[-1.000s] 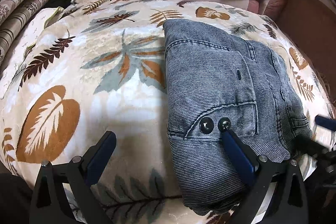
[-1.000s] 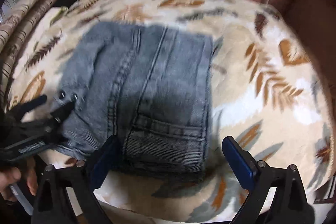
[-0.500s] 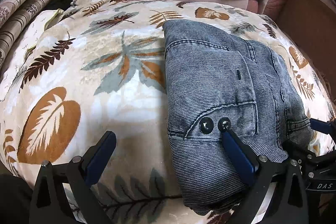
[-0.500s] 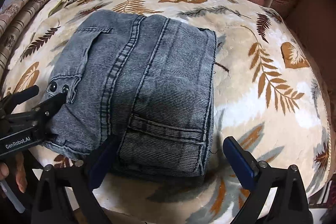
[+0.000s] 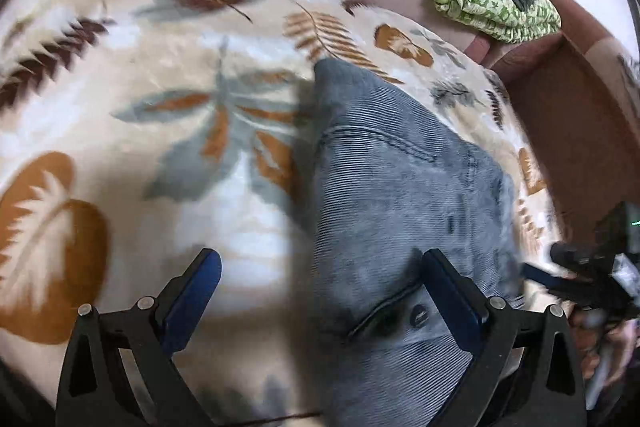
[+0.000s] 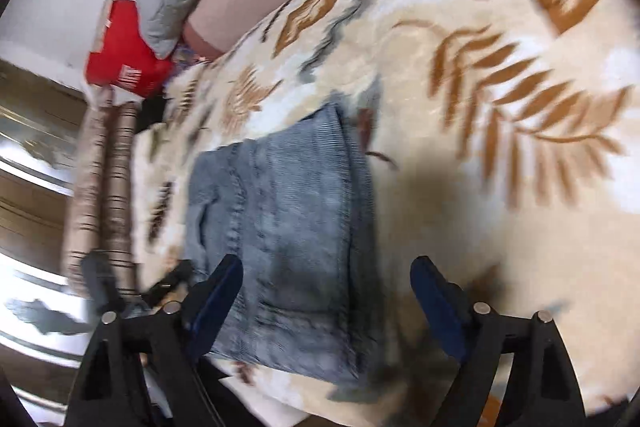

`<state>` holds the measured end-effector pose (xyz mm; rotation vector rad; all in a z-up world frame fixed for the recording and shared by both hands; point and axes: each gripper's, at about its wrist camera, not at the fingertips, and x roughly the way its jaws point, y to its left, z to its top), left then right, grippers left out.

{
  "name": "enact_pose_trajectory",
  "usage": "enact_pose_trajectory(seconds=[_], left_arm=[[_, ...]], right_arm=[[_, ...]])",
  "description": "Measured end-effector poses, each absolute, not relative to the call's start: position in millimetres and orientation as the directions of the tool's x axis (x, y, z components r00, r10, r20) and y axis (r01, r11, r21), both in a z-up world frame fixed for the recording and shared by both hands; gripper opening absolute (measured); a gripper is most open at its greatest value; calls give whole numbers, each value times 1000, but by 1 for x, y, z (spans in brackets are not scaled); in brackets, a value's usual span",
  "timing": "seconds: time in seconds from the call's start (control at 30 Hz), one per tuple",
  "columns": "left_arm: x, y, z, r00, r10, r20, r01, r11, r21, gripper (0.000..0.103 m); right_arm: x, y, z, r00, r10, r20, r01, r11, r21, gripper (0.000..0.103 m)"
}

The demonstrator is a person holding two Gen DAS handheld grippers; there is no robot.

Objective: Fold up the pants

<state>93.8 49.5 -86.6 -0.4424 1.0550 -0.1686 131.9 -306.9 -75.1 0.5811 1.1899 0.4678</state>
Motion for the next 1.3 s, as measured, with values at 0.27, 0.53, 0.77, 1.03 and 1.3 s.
enact_pose_trajectory(seconds=[0.27, 0.53, 0.77, 1.03, 1.3], left_arm=[[103, 25, -85, 454, -336, -825, -18, 922, -386, 63], [99, 18, -81, 469, -275, -839, -2, 950, -312, 64], [88, 13, -59, 516, -219, -828, 53, 973, -225, 22], [77, 21, -11, 619, -180, -765, 74, 982, -172, 21], [91, 26, 16, 671, -135, -729, 65, 990, -123, 21]], right_arm=[[155, -288, -102, 215, 641, -737, -29, 758, 651, 56], [150, -278, -105, 230, 571, -788, -40, 814, 579, 53], [134, -257, -65, 284, 532, -798, -155, 847, 509, 23], [126, -230, -7, 363, 538, -761, -276, 842, 464, 22], [137, -219, 23, 404, 555, -727, -312, 831, 462, 22]])
